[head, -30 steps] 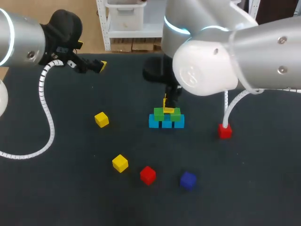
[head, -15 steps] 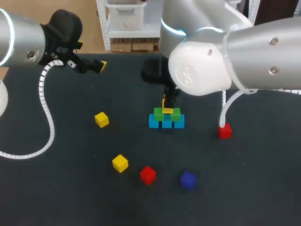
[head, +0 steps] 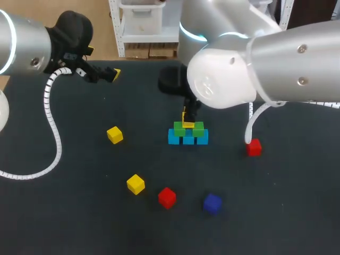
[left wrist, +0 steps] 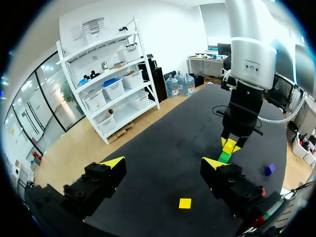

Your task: Place the blue cubes, place green cubes on the blue cubes, place the yellow cubes on the green cubes, then place the red cubes on the yellow cubes, and place purple cube on the red cubes.

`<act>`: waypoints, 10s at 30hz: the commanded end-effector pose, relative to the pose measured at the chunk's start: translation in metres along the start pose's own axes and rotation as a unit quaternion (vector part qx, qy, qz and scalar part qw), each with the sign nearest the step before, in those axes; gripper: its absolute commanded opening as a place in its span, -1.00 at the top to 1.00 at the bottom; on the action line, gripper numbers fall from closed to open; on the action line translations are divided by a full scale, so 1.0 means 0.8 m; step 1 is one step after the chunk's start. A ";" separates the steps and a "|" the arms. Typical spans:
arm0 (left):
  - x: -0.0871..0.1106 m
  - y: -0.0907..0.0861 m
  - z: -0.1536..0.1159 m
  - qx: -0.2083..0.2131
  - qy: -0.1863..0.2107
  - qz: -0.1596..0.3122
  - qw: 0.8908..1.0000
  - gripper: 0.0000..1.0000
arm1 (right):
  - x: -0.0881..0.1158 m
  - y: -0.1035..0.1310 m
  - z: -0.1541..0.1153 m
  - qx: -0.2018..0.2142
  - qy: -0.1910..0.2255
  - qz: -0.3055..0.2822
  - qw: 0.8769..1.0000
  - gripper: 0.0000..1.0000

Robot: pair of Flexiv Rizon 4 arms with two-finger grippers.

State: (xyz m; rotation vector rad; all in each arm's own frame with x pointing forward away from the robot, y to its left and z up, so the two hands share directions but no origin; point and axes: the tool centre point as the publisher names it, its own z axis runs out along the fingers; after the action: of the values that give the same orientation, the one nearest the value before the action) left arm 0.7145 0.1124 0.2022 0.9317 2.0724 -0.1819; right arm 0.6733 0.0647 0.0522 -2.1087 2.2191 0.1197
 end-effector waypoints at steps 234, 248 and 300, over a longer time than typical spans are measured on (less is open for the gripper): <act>0.001 0.001 0.000 0.003 -0.002 0.001 1.000 -1.00 | 0.198 -0.077 -0.171 0.104 -0.379 0.320 0.862 -1.00; -0.015 -0.014 -0.012 0.018 0.019 0.032 0.999 -1.00 | 0.198 -0.077 -0.171 0.104 -0.379 0.320 0.862 -1.00; 0.181 -0.093 0.102 0.134 0.344 -0.007 0.929 -1.00 | 0.198 -0.077 -0.171 0.104 -0.379 0.320 0.862 -1.00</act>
State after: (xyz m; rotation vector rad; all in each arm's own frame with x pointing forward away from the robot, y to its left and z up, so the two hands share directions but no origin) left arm 0.6541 0.1057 0.0301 1.2575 2.7308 -0.1394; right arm 0.7257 -0.1098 0.1710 -0.8777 2.1444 0.5896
